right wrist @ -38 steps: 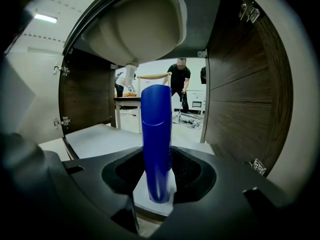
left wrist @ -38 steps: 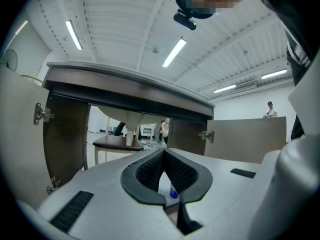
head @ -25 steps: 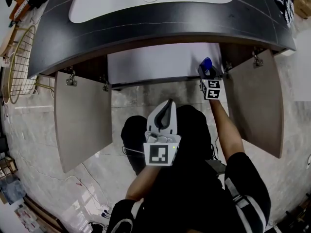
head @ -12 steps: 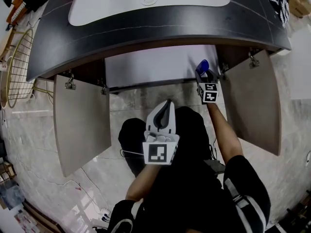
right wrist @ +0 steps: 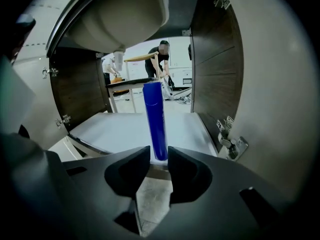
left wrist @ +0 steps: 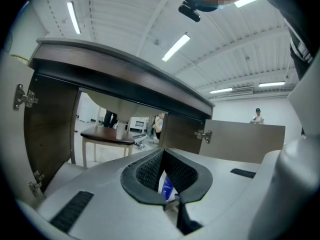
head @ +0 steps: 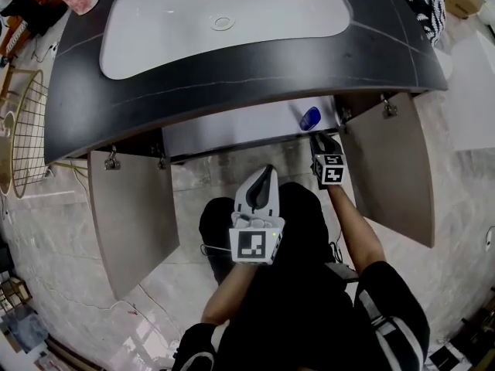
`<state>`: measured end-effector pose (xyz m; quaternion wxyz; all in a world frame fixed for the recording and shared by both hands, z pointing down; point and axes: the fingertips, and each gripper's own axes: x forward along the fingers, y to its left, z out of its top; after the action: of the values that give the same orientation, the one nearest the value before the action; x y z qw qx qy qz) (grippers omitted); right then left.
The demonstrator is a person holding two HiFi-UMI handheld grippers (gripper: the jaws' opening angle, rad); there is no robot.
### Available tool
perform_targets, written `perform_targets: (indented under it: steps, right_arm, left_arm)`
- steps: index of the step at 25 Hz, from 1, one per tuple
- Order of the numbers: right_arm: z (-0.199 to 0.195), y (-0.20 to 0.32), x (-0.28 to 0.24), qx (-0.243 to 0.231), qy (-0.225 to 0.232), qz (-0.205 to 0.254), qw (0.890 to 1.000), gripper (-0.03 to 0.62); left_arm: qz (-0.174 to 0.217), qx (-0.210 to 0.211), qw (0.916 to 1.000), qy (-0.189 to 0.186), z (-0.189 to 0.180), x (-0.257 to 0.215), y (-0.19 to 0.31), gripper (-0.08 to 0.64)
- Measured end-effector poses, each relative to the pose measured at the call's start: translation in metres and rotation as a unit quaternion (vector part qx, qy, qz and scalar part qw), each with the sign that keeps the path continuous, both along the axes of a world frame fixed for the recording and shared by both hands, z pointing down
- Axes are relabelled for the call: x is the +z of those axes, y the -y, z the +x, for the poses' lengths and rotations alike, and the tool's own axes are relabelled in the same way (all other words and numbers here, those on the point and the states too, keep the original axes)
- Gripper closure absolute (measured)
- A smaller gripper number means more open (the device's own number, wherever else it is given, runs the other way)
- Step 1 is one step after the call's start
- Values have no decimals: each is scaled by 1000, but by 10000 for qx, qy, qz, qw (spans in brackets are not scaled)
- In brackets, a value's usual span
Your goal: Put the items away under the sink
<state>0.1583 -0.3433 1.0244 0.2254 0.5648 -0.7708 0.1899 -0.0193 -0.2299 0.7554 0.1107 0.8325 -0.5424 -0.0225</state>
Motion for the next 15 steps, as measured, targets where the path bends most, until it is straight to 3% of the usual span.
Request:
perform_targets:
  steps: [4, 8, 11, 15]
  right_arm:
    - [7, -22, -18, 127, -33, -497, 9987, 541]
    - [9, -51, -57, 301, 38, -999, 9945, 565]
    - [0, -70, -98, 327, 55, -1272, 9913, 571]
    - [-12, -101, -171, 298, 149, -1477, 9885, 578]
  left_arm:
    - [-297, 82, 9995, -91, 6, -26, 12, 545]
    - [-650, 136, 9978, 75, 6, -64, 12, 545]
    - [-1073, 301, 9932, 350, 2, -89, 1, 545]
    - [-1254, 397, 9904, 422, 3, -154, -20, 545]
